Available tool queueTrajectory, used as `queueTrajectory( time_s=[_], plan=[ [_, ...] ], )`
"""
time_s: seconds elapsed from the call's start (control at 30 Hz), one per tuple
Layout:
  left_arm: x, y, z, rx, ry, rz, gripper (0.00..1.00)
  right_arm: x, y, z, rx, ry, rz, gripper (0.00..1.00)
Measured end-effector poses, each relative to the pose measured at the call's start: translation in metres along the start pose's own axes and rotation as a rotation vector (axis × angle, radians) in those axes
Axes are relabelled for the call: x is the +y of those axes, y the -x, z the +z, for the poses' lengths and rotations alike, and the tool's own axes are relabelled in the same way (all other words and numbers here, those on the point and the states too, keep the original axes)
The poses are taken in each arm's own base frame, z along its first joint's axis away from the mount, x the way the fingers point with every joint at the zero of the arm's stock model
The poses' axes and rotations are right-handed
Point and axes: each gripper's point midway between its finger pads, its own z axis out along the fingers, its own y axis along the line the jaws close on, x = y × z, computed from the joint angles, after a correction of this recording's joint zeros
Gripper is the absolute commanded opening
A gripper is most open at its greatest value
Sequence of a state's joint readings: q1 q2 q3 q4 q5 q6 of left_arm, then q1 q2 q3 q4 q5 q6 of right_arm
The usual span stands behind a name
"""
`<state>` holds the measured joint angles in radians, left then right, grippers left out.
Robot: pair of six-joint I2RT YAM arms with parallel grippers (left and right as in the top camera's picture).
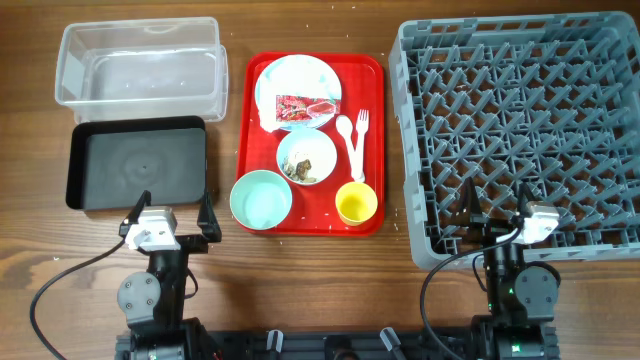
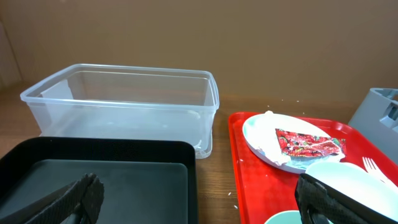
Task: Sort waste into correct bins and load items into the dishwasher rack
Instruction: 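Reach the left gripper to the white plate and grasp tissue and wrapper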
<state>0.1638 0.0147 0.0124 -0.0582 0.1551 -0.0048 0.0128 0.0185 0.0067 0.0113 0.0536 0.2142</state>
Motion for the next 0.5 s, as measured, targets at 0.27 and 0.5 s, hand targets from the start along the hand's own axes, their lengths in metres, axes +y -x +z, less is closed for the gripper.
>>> queueTrajectory(
  time_s=[0.27,0.5],
  plan=[
    [-0.004,0.028,0.0,0.003,-0.011,0.0,1.0,0.0,0.0,0.0,0.0,0.0,0.0,1.0],
    [-0.019,0.053,0.022,0.139,-0.099,-0.028,1.0,0.0,0.0,0.0,0.0,0.0,0.0,1.0]
  ],
)
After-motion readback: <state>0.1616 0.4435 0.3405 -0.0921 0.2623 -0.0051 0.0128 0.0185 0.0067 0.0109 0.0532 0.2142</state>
